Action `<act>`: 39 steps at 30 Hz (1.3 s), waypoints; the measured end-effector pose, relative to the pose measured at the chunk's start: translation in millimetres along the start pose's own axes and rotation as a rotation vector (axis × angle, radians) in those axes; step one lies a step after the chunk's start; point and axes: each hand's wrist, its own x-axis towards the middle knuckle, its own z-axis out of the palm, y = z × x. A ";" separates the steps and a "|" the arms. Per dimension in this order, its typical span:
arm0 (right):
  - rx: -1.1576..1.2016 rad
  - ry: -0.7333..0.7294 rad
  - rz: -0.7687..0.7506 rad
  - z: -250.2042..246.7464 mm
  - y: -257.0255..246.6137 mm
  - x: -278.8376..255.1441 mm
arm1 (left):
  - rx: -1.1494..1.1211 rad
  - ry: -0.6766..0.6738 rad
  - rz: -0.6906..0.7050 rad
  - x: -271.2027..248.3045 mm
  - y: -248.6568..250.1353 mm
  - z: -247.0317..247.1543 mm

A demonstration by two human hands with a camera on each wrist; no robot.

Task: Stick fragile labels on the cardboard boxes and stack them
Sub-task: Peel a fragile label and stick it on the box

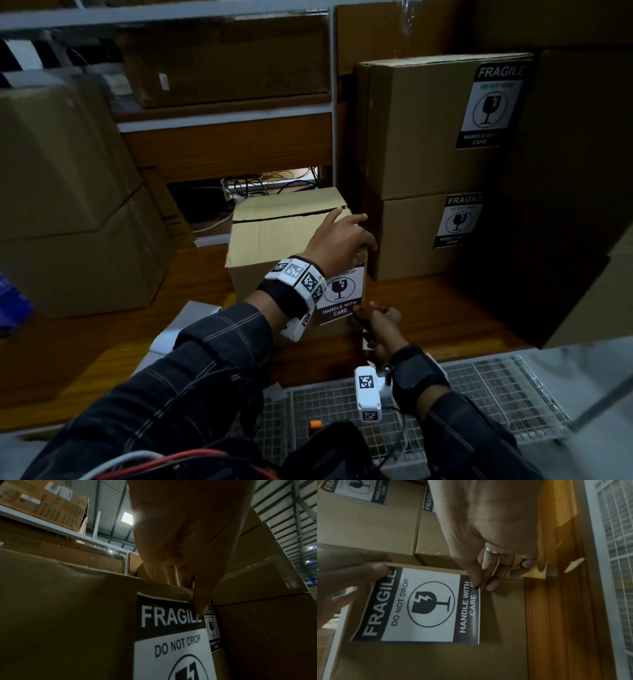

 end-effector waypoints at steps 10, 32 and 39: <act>-0.317 0.020 -0.331 -9.1 25.0 -3.8 | 0.065 -0.022 0.034 -6.4 -0.7 -6.2; -0.250 0.026 -0.715 59.9 3.7 11.4 | -0.954 0.569 -0.730 -197.7 -54.0 49.6; -0.391 0.056 -0.762 49.6 21.2 16.2 | -0.912 0.577 -0.689 -200.7 -57.1 49.5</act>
